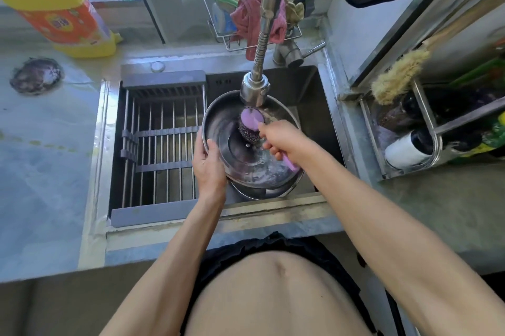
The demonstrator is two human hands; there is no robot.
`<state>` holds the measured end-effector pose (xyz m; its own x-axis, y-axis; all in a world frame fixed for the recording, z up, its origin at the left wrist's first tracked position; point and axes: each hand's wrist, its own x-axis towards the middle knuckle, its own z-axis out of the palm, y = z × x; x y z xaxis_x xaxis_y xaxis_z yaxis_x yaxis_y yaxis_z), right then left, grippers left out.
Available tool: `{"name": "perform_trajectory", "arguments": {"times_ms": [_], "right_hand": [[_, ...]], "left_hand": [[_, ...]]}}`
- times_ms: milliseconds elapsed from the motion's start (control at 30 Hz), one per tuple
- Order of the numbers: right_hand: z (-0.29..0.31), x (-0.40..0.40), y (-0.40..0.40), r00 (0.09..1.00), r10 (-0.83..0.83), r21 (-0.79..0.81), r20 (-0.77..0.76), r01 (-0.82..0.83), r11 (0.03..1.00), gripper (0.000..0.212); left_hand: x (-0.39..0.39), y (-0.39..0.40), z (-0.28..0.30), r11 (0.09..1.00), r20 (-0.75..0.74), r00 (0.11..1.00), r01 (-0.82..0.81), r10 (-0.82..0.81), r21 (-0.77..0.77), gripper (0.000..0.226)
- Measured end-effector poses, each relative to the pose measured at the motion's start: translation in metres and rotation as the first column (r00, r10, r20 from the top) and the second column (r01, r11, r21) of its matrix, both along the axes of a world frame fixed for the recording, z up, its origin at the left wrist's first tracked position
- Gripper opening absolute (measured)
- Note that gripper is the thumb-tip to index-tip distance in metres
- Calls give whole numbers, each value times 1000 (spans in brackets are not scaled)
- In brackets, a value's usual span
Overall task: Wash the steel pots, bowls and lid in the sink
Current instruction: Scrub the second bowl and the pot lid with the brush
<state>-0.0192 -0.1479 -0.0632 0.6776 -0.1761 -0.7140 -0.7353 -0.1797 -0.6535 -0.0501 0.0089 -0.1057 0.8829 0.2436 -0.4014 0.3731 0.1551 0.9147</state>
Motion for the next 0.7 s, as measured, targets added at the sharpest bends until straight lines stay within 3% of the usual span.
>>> {"name": "perform_trajectory", "arguments": {"times_ms": [100, 200, 300, 400, 433, 567, 633, 700], "right_hand": [[-3, -23, -24, 993, 57, -151, 105, -41, 988, 36], [-16, -50, -40, 977, -47, -280, 210, 106, 954, 30], [-27, -67, -50, 983, -100, -406, 152, 155, 901, 37], [-30, -70, -54, 965, -245, -283, 93, 261, 923, 66], [-27, -68, -57, 952, -293, -214, 90, 305, 928, 65], [-18, -64, -63, 949, -293, -91, 120, 304, 948, 28], [-17, -62, -66, 930, -303, -91, 208, 327, 941, 18], [-17, -61, -66, 908, -318, -117, 272, 359, 926, 19]], "left_hand": [[5, 7, -1, 997, -20, 999, -42, 43, 59, 49], [9, 9, -8, 997, -66, 996, -59, 63, 50, 56], [13, 2, -6, 996, -163, 983, -85, 79, -30, 35], [12, -9, -9, 976, -304, 947, -157, 104, -154, 26], [11, -12, -12, 956, -352, 930, -193, 106, -223, 26], [7, -22, -23, 879, -465, 885, -232, 13, -417, 35], [5, -30, -21, 903, -467, 884, -181, -24, -390, 32], [8, -36, -20, 957, -448, 885, -13, -124, -290, 31]]}}
